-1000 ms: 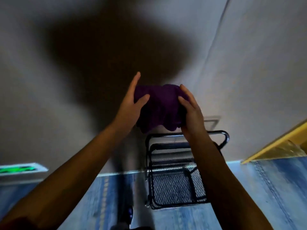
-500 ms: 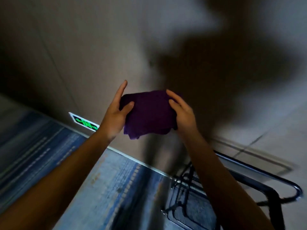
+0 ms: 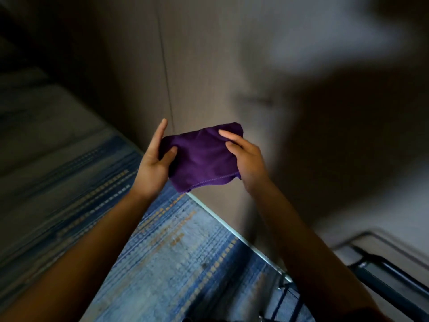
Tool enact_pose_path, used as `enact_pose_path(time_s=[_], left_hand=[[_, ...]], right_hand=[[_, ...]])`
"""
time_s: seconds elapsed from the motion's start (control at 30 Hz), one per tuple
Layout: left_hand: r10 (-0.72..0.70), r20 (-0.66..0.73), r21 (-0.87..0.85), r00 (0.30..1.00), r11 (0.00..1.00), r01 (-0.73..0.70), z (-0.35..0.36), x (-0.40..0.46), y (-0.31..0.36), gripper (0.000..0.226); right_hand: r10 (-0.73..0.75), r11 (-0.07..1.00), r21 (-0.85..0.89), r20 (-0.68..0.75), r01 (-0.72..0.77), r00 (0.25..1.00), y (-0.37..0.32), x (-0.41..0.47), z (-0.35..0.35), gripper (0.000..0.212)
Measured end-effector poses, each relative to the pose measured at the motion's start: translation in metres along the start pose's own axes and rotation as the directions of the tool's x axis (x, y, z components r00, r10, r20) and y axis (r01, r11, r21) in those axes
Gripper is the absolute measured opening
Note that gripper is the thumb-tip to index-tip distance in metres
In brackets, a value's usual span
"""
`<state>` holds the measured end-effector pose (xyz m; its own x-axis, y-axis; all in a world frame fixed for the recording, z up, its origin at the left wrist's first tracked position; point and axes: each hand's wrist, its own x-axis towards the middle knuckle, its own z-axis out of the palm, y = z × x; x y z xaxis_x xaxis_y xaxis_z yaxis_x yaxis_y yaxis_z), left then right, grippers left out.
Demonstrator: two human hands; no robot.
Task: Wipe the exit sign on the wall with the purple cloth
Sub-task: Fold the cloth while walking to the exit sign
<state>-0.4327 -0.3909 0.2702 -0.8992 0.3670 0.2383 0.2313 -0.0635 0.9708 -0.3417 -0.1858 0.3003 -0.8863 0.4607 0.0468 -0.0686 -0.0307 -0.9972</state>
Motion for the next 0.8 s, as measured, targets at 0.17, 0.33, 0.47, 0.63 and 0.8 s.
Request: enact_pose_path(time_s=[0.17, 0.33, 0.47, 0.63, 0.8], left_hand=[[-0.069, -0.093, 0.008, 0.993, 0.998, 0.07, -0.052, 0.016, -0.008, 0.064], [-0.111, -0.216, -0.034, 0.97, 0.994, 0.107, -0.083, 0.038, -0.026, 0.065], [-0.188, -0.373, -0.165, 0.908, 0.977, 0.135, -0.098, 0.058, -0.043, 0.07], [-0.379, -0.48, -0.509, 0.791, 0.855, 0.101, -0.112, 0.076, -0.059, 0.082], [-0.359, -0.52, -0.474, 0.775, 0.876, 0.089, -0.122, 0.097, -0.081, 0.081]], right_hand=[[-0.031, 0.999, 0.021, 0.113, 0.029, 0.993, 0.016, 0.037, 0.058, 0.033], [-0.03, 1.0, 0.015, 0.24, 0.027, 0.97, 0.037, 0.095, 0.097, 0.033], [0.014, 0.998, 0.047, 0.384, -0.035, 0.923, 0.053, 0.146, 0.129, 0.033], [0.026, 0.994, 0.08, 0.488, -0.074, 0.872, 0.065, 0.197, 0.159, 0.033], [0.033, 0.994, 0.075, 0.512, -0.083, 0.858, 0.074, 0.233, 0.184, 0.033]])
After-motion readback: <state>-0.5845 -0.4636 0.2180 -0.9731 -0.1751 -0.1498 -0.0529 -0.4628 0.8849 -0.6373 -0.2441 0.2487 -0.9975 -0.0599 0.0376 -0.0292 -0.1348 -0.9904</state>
